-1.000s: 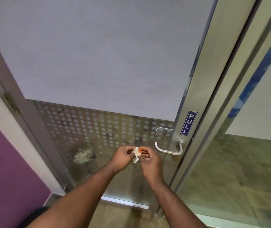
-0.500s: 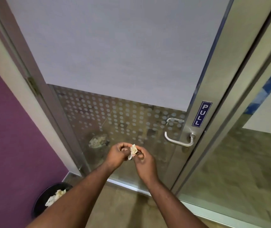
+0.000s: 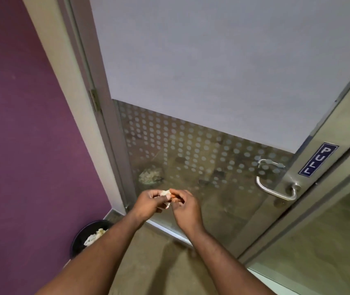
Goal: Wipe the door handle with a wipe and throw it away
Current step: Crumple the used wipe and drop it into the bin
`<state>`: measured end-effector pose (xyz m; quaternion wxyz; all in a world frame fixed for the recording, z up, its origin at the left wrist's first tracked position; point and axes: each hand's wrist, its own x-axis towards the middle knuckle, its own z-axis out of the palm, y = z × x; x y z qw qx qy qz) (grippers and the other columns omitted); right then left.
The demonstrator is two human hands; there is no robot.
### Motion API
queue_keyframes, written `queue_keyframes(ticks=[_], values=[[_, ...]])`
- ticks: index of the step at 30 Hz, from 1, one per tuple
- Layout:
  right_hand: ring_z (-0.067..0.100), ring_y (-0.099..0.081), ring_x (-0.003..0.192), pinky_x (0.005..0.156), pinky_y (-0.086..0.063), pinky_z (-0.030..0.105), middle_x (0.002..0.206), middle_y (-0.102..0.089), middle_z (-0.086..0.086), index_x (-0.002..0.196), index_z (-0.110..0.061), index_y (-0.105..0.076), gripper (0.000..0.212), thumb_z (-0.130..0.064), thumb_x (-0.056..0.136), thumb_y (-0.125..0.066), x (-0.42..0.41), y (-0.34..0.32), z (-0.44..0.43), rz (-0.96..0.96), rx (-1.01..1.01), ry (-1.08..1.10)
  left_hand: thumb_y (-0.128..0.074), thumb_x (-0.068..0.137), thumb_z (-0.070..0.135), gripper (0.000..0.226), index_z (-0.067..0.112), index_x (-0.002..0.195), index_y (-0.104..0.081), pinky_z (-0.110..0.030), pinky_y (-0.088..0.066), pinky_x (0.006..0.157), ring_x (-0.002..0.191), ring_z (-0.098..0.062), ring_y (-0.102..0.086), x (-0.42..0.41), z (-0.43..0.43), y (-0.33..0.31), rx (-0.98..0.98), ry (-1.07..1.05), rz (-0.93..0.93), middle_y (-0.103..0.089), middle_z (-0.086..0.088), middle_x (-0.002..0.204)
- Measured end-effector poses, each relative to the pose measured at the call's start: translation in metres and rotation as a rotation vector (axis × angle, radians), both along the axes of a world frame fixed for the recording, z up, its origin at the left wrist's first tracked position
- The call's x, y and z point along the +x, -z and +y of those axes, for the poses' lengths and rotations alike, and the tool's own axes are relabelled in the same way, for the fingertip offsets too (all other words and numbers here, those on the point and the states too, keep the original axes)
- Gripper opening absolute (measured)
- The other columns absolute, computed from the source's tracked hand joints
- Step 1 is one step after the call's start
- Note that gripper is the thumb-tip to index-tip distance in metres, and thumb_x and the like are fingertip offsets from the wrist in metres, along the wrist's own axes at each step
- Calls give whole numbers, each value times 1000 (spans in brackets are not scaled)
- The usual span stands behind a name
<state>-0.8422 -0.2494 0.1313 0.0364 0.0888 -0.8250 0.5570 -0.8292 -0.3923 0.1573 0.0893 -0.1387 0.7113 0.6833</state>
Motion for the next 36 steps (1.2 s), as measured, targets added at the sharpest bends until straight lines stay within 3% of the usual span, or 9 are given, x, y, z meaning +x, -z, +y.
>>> queue_keyframes(ticks=[5, 10, 14, 18, 23, 26, 29, 34, 36], values=[[6, -68, 95, 82, -54, 20, 111, -68, -2, 117, -18, -71, 51, 11, 77, -55, 11, 9, -63, -7, -61, -54, -64, 95, 3, 10, 7, 96, -72, -22, -44, 57, 55, -7, -64, 19, -71, 10, 14, -87, -19, -71, 2, 65], [3, -65, 96, 84, -54, 18, 116, -63, -6, 125, -14, -69, 56, 9, 74, -69, 30, 18, -135, -17, 3, -257, -61, 95, -3, 14, 1, 101, -72, -26, -43, 59, 56, -10, -58, 46, -141, 24, 18, -155, -40, -66, -8, 72], [-5, -63, 88, 78, -46, 8, 101, -64, -9, 111, -19, -73, 40, -1, 76, -78, 39, 28, -184, -62, 62, -332, -65, 91, -5, 9, -1, 96, -71, -18, -47, 52, 52, -8, -59, 72, -190, 39, 50, -242, -80, -68, -3, 63], [-2, -63, 83, 68, -42, 6, 90, -67, -10, 101, -21, -76, 24, -10, 80, -76, 44, 44, -225, -85, 160, -409, -67, 92, 1, 9, -4, 99, -71, -28, -51, 65, 57, -15, -68, 94, -228, 54, 89, -364, -140, -71, -17, 78], [-6, -63, 78, 71, -47, 12, 88, -70, -13, 97, -25, -77, 17, -17, 83, -75, 38, 76, -259, -141, 238, -438, -61, 97, 7, 13, 9, 93, -74, -16, -45, 47, 56, -10, -67, 114, -254, 78, 83, -507, -188, -75, -4, 73], [3, -66, 75, 70, -52, 25, 83, -74, -9, 93, -22, -76, 10, -24, 83, -75, 26, 102, -278, -192, 283, -443, -62, 95, 11, 17, 16, 106, -74, -23, -54, 77, 88, -15, -71, 126, -278, 96, -267, -506, -210, -76, -2, 100], [17, -63, 68, 61, -46, 30, 72, -70, -1, 80, -18, -72, 8, -25, 85, -73, 18, 122, -295, -167, 321, -461, -53, 99, 19, 38, 14, 136, -62, -33, -45, 106, 124, -23, -60, 136, -306, 112, -701, -287, -264, -65, -4, 137], [29, -67, 85, 77, -52, 39, 89, -72, 11, 85, -14, -76, 10, -19, 84, -68, -5, 167, -329, -194, 481, -514, -46, 103, 13, 49, 5, 150, -43, -33, -26, 122, 149, -29, -36, 127, -332, 153, -1028, -132, -266, -39, -15, 159], [31, -66, 90, 79, -51, 38, 94, -71, 13, 89, -12, -77, 14, -20, 85, -66, -14, 188, -342, -201, 509, -520, -59, 95, 3, 50, -7, 142, -49, -44, -41, 115, 141, -40, -46, 120, -332, 171, -1120, -150, -205, -48, -26, 150]])
